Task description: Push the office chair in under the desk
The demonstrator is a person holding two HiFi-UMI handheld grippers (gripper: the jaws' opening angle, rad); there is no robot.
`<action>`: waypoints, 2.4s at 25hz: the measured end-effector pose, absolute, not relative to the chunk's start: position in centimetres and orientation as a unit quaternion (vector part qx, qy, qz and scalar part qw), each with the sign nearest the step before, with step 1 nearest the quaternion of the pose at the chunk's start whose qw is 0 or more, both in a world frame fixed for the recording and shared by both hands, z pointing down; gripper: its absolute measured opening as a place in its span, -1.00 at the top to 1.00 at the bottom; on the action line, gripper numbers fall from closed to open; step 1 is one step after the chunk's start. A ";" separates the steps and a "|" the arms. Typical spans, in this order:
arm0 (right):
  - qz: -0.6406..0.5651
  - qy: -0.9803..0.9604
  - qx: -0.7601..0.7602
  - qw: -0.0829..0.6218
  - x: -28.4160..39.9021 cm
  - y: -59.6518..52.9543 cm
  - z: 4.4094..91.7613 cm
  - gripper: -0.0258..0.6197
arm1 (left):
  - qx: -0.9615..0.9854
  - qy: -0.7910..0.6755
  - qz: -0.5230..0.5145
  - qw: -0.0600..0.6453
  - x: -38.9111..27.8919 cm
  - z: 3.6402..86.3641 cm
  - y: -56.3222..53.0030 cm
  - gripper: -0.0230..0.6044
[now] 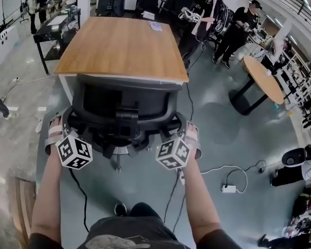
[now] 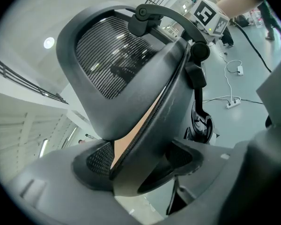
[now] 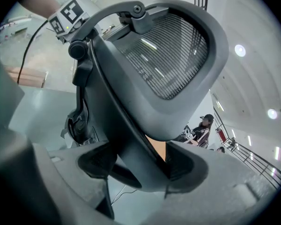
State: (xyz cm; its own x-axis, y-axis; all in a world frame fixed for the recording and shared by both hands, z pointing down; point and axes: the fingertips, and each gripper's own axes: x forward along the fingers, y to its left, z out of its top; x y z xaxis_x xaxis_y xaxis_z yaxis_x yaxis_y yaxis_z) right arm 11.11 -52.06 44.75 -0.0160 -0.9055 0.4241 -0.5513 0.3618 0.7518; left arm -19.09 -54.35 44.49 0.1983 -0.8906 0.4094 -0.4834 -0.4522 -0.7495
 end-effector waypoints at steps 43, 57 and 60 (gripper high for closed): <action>-0.222 -0.684 0.542 0.435 11.9 -78.2 43.6 -0.03 | -0.714 0.491 -0.425 0.261 -18.6 43.7 -80.4 -0.19; -0.253 -0.680 0.549 0.415 13.2 -81.1 44.7 -0.03 | -0.708 0.498 -0.420 0.271 -17.3 44.9 -82.7 -0.17; -0.255 -0.678 0.552 0.413 13.4 -81.1 44.9 -0.03 | -0.711 0.497 -0.417 0.272 -17.1 45.2 -82.6 -0.17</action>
State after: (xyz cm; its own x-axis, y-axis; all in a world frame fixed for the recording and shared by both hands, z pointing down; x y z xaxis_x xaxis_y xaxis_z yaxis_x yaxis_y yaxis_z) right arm 13.40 -81.07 44.91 -0.0488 -0.9596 0.2772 -0.5376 0.2591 0.8024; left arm -17.14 -82.58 45.21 0.1581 -0.9331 0.3230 -0.4794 -0.3585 -0.8010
